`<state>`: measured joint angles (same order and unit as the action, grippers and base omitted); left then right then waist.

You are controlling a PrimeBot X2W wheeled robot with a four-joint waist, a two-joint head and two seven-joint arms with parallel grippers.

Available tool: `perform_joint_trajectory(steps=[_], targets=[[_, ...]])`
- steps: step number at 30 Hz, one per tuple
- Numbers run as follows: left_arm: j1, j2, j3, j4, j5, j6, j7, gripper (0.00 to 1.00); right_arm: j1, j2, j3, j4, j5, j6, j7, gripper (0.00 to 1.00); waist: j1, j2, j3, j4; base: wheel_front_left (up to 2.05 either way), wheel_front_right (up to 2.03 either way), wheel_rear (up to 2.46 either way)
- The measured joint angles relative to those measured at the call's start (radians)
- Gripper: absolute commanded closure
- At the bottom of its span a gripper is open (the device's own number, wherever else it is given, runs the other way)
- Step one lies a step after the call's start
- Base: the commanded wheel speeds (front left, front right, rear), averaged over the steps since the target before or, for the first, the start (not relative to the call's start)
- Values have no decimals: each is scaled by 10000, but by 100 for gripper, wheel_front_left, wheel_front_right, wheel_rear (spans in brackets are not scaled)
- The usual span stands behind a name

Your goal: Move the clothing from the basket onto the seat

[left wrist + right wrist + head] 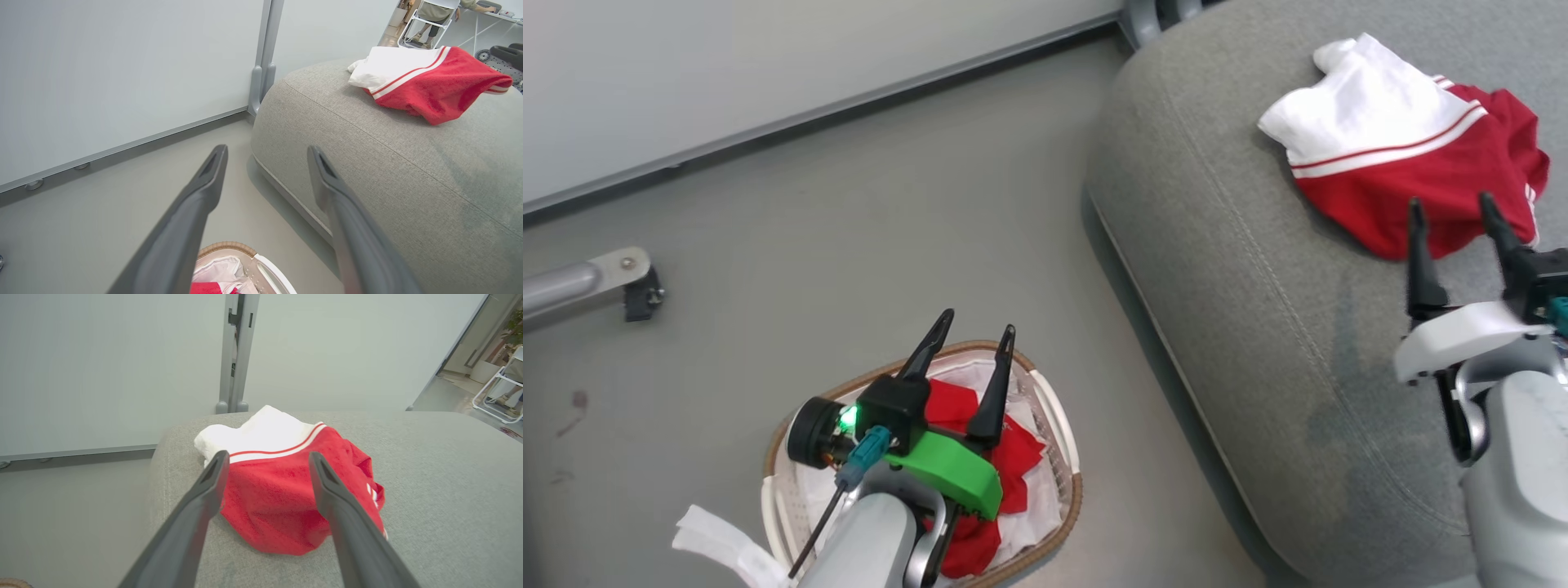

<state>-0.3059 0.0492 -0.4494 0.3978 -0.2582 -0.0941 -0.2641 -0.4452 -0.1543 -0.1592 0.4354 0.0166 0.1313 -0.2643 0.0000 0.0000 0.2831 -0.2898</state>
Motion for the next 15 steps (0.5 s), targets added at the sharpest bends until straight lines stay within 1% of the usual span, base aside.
perform_joint_trajectory(steps=[3,9,12,15], targets=[[240,-2,293,-75,-98,203,2,0,117,278,462,-293,157,2,0,0,0,0,-214,318,0,0,0],[610,-2,894,-81,-29,412,0,0,481,629,884,-543,370,2,0,0,0,0,-607,1068,0,0,0],[809,-4,1313,-38,4,518,0,0,690,752,1016,-579,286,0,0,0,0,0,-811,1476,0,0,0],[1002,4,1737,-48,-10,608,2,0,888,869,918,-545,297,0,0,0,0,0,-989,1787,0,0,0]])
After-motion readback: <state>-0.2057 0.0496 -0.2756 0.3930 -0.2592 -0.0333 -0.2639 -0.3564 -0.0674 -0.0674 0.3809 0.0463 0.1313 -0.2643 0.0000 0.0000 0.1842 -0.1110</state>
